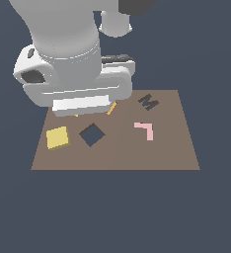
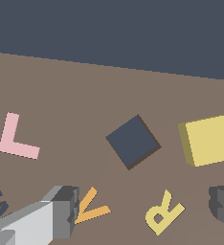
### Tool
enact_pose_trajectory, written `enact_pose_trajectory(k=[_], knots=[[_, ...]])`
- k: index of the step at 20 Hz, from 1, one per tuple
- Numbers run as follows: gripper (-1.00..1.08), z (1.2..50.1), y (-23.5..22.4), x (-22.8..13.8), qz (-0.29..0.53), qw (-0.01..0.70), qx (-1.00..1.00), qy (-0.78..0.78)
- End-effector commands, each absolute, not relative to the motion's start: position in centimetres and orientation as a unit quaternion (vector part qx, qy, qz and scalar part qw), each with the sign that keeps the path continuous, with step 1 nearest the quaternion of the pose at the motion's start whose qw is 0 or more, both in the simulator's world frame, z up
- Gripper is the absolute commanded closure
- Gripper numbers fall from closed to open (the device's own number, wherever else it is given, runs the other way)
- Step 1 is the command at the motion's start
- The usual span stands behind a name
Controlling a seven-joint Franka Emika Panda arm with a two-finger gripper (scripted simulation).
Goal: Insert a designated object into the corresponding slot on a board.
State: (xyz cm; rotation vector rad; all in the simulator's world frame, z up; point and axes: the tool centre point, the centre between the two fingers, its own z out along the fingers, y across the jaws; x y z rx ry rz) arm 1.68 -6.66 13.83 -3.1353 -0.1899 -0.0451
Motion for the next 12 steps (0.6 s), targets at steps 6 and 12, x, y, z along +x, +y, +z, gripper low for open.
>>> enact_pose_trajectory(k=[6, 12], knots=[[-0.92, 9.6, -12.1, 3.0, -0.008, 0.0, -0.994, -0.109], [-0.92, 7.0, -15.4, 4.2, -0.003, 0.0, -0.99, -0.139]])
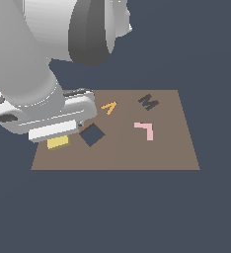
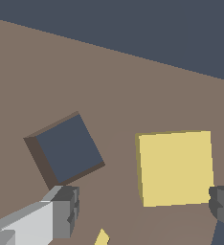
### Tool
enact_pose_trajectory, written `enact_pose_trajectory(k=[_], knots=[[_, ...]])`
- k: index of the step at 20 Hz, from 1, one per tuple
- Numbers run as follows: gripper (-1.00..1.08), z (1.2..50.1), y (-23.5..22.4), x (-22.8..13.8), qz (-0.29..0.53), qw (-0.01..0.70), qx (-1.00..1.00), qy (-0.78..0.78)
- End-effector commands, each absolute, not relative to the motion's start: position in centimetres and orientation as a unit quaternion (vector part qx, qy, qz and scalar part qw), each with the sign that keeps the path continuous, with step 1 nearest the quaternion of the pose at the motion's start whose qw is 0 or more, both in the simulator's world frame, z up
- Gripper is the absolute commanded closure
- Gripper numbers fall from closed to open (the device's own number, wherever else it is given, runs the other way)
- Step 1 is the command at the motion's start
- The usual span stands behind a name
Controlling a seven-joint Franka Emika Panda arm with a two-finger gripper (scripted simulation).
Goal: Insert a designated object into the corresponding slot on a board.
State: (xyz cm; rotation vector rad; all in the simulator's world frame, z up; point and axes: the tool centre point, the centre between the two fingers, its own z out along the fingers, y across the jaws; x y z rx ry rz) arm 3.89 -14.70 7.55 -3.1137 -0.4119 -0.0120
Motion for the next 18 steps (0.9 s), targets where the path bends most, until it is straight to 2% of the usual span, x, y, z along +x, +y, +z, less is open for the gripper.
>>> enact_pose_trajectory(k=[1, 9, 18], knots=[[-0.92, 6.6, -15.8, 4.4, -0.003, 0.0, -0.99, -0.143], [-0.92, 5.1, -17.8, 5.4, 0.0, 0.0, -0.987, -0.162], [-0.92, 5.0, -17.9, 5.5, 0.0, 0.0, -0.987, -0.163]])
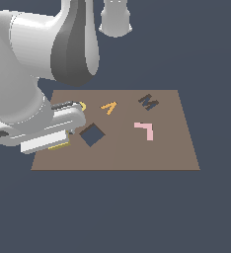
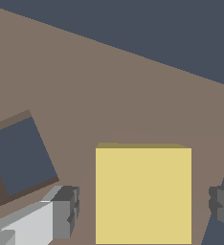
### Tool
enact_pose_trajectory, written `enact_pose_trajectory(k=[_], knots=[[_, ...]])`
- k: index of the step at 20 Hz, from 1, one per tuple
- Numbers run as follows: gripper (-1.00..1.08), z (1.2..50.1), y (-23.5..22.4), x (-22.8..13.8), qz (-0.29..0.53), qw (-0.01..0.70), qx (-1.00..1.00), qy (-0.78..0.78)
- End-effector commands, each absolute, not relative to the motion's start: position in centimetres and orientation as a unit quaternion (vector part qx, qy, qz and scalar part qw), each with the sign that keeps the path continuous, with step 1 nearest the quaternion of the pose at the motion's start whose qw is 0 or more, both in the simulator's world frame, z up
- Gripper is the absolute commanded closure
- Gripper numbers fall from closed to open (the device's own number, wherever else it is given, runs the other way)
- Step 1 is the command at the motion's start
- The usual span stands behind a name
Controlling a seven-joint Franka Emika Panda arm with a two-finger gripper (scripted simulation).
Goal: Insert a designated object into the corresponding slot on a board.
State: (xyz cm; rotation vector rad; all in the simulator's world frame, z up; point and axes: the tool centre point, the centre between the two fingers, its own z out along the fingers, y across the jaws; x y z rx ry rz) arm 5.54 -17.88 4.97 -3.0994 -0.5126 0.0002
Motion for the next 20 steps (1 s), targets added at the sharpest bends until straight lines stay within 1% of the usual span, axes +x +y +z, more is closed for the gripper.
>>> enact_pose_trajectory(k=[1, 10, 11, 20], knots=[[-0.92, 4.9, -17.9, 5.5, 0.0, 0.0, -0.987, -0.163], [-0.92, 3.0, -17.8, 5.5, 0.0, 0.0, -0.987, -0.163], [1.08, 3.0, -17.8, 5.5, 0.0, 0.0, -0.987, -0.163], [1.08, 3.0, -17.8, 5.5, 0.0, 0.0, -0.987, -0.163]])
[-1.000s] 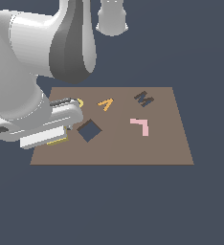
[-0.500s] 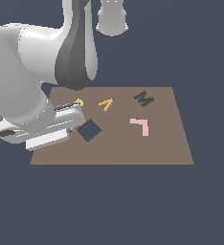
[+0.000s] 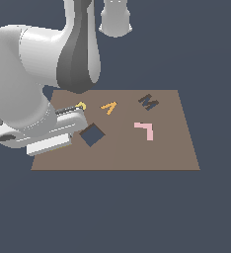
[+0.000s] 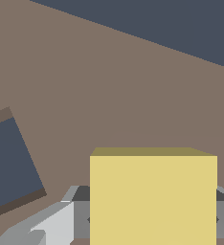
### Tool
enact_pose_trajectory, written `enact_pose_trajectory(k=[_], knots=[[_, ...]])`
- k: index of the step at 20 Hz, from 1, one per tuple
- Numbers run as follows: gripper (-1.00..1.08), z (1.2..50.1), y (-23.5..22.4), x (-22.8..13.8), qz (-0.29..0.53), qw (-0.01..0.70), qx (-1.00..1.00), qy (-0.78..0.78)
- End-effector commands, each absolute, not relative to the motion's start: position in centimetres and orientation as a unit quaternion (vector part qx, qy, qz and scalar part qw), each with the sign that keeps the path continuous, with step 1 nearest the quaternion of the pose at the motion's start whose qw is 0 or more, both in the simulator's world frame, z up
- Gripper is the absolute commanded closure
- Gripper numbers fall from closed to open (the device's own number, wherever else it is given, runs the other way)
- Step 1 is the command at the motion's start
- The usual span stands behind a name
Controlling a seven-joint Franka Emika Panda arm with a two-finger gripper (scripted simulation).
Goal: Insert a designated object into the corresponding slot on a board.
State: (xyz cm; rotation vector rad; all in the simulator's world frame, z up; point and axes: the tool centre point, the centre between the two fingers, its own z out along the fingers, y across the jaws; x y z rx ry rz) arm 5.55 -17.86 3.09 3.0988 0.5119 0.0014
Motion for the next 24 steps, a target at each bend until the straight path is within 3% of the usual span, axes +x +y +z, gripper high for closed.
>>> enact_pose_trajectory(k=[1, 12, 24], knots=[[1.08, 3.1, -17.9, 5.5, 0.0, 0.0, 0.987, 0.163], [1.08, 3.1, -17.6, 5.9, 0.0, 0.0, 0.979, 0.203], [1.08, 3.3, -16.0, 7.0, 0.0, 0.001, 0.936, 0.353]])
